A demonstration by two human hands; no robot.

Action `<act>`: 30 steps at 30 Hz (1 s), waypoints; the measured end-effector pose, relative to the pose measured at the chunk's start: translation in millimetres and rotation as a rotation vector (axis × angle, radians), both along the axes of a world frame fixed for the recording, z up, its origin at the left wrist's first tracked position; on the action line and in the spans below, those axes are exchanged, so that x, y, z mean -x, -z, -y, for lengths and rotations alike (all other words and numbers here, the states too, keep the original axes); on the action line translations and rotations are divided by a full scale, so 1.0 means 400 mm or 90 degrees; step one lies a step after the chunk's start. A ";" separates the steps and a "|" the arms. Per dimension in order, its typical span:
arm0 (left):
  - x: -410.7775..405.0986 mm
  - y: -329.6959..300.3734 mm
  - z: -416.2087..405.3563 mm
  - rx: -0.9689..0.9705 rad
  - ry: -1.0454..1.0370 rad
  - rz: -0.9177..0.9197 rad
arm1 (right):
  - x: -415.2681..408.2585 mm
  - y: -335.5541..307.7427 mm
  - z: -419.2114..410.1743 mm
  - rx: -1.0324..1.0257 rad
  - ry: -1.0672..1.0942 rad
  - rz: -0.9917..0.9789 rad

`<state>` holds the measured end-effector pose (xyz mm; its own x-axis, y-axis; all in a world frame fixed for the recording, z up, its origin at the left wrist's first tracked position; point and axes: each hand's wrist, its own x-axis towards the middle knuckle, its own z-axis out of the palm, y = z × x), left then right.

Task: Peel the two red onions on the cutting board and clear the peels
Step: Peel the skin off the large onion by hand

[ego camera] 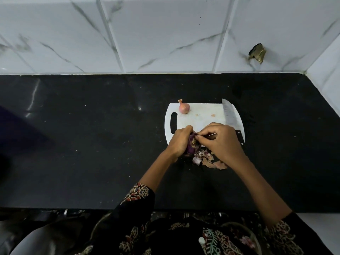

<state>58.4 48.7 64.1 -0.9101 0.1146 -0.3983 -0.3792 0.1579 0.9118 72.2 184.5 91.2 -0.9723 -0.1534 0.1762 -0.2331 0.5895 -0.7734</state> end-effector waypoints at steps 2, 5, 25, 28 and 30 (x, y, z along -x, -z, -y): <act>-0.001 0.008 -0.002 -0.004 0.000 0.000 | -0.001 -0.006 0.000 0.004 0.006 0.019; 0.006 0.026 -0.011 -0.004 0.003 -0.001 | -0.005 -0.003 -0.001 0.003 0.026 0.033; 0.007 0.014 -0.058 -0.001 0.005 -0.021 | -0.014 0.001 -0.052 0.116 0.108 0.111; 0.010 0.011 -0.061 -0.028 -0.002 -0.029 | -0.021 0.001 -0.066 0.231 0.153 0.150; 0.013 0.004 -0.064 -0.042 -0.016 -0.036 | -0.032 0.005 -0.064 0.214 0.162 0.137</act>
<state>53.2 74.3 62.3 -0.9340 0.1154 -0.3382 -0.3296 0.0876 0.9401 84.9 210.2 89.1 -0.9915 0.1258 -0.0339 0.0725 0.3164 -0.9459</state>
